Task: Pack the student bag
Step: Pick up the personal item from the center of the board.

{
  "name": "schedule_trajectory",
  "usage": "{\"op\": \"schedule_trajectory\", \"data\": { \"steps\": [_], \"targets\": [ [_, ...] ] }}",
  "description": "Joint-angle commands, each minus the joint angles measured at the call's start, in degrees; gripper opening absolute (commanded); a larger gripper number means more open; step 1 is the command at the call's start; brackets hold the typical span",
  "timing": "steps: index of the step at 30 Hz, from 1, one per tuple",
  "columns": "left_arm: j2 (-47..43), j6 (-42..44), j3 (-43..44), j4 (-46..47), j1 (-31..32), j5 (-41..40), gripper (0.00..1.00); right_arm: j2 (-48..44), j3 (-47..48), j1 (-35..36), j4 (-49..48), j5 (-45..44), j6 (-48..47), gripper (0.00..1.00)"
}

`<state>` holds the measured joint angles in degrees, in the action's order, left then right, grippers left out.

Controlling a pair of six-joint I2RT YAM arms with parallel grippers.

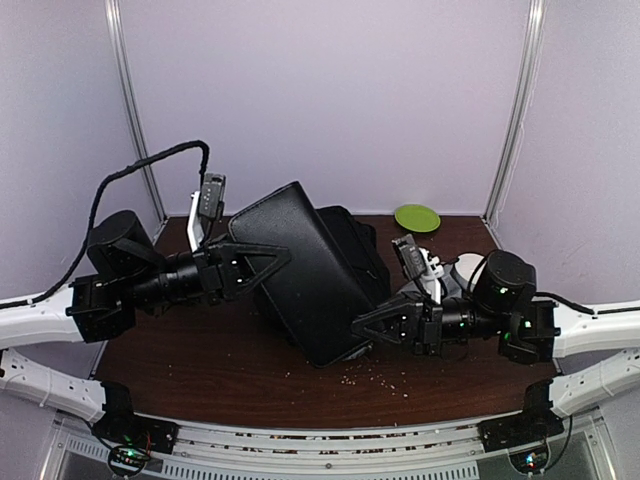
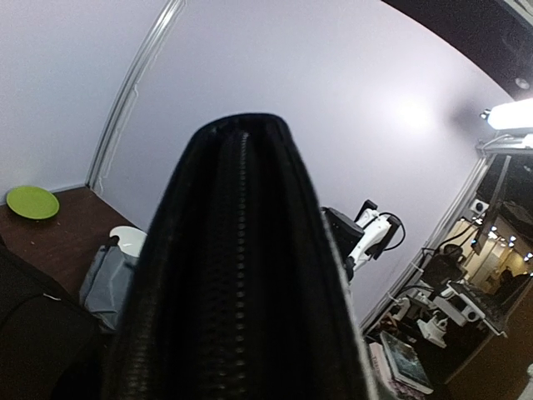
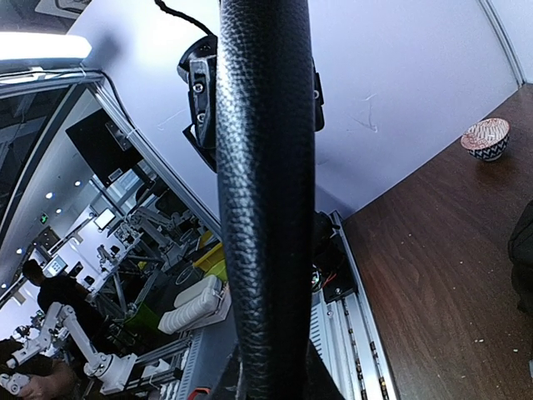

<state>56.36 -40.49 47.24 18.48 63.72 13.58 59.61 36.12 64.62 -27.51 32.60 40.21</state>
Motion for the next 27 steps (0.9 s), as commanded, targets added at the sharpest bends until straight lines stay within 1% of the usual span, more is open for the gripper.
{"op": "schedule_trajectory", "data": {
  "steps": [1,2,3,4,5,6,7,8,9,11,13,16,18,20,22,27],
  "targets": [
    [-0.82,0.33,0.03,7.21,0.17,-0.39,0.24,-1.67,1.65,0.03,-0.89,-1.79,-1.57,0.00],
    [-0.44,0.20,0.24,7.67,0.17,-0.59,0.15,-1.76,1.62,0.15,-0.81,-1.88,-1.54,0.00],
    [-0.05,0.03,0.46,8.09,0.17,-0.76,0.09,-1.91,1.66,0.21,-0.75,-2.11,-1.45,0.00],
    [0.43,-0.17,0.68,8.68,0.17,-0.84,0.01,-2.07,1.75,0.36,-0.65,-2.43,-1.40,0.05],
    [0.87,-0.28,0.96,9.33,0.17,-0.80,0.00,-2.29,1.76,0.47,-0.62,-2.91,-1.28,0.17],
    [1.33,-0.43,1.31,9.96,0.17,-0.78,0.00,-2.62,1.67,0.47,-0.57,-3.54,-1.16,0.34],
    [1.69,-0.52,1.62,10.63,0.17,-0.77,0.00,-3.05,1.44,0.52,-0.54,-4.54,-0.93,0.47],
    [2.04,-0.57,1.89,11.47,0.17,-0.75,0.00,-3.75,1.10,0.59,-0.49,-5.81,-0.92,0.56],
    [2.20,-0.52,2.13,12.24,0.17,-0.54,0.00,-4.71,0.50,0.59,-0.34,-7.38,-0.87,0.62],
    [2.35,0.06,3.03,12.61,0.17,0.58,0.00,-7.14,-0.90,0.61,-0.20,-10.35,-1.08,0.70],
    [2.40,2.16,4.81,10.58,0.17,2.88,0.00,-10.00,-2.48,0.62,0.04,-12.21,-1.37,0.73],
    [2.90,4.61,7.51,5.79,0.17,7.18,0.00,-12.28,-2.72,0.61,2.42,-12.58,-2.14,0.74],
    [2.93,4.58,7.82,5.40,0.17,7.26,0.00,-12.50,-2.70,0.60,3.52,-11.73,-2.12,0.74],
    [2.54,3.82,7.50,6.82,0.11,5.02,0.00,-12.64,-3.49,0.60,2.59,-11.45,-1.27,0.74],
    [2.02,2.93,6.78,9.33,0.02,1.19,0.00,-13.29,-5.60,0.68,-1.03,-12.37,0.23,0.73],
    [0.60,0.03,4.71,17.19,-0.75,-11.28,0.00,-17.52,-12.17,1.00,-9.70,-19.50,3.49,0.74]
  ]
}}
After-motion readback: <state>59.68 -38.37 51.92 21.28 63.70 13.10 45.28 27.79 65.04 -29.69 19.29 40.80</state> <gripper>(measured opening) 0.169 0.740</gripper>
